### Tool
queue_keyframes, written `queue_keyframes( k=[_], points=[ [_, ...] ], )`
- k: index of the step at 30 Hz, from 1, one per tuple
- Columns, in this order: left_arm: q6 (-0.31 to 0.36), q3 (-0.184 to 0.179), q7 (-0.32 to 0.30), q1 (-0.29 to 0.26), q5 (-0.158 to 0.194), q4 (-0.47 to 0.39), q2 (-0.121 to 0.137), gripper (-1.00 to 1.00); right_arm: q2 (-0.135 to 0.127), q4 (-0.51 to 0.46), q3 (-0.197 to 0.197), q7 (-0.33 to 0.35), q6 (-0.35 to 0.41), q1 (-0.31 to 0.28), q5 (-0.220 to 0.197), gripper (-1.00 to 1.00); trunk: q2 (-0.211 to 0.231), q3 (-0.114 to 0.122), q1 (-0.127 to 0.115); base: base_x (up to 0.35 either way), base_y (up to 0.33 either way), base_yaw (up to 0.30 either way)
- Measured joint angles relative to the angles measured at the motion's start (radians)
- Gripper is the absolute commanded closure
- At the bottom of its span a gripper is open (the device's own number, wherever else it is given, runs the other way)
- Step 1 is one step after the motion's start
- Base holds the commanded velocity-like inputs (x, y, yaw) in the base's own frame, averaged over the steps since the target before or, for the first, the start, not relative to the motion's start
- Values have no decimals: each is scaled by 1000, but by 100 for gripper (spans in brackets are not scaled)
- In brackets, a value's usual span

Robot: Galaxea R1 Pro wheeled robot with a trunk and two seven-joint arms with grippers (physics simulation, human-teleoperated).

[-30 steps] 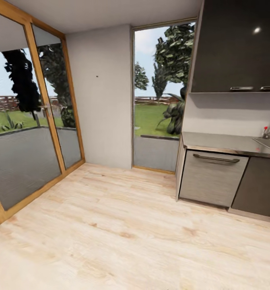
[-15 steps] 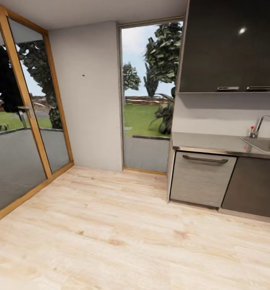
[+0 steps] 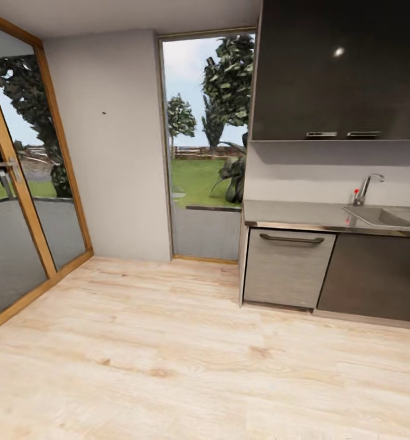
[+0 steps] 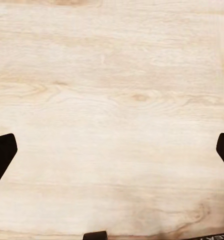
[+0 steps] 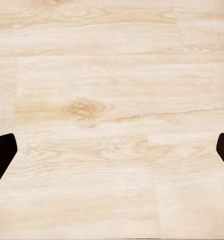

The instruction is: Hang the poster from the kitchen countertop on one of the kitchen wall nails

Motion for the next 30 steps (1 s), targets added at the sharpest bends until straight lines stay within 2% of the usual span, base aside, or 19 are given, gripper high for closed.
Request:
queue_keyframes(
  k=[30],
  points=[
    [0, 0, 0, 0, 0, 0, 0, -100, 0, 0, -2, -1, -2, 0, -1, -100, 0, 8, 0, 0, 0, -299]
  ],
)
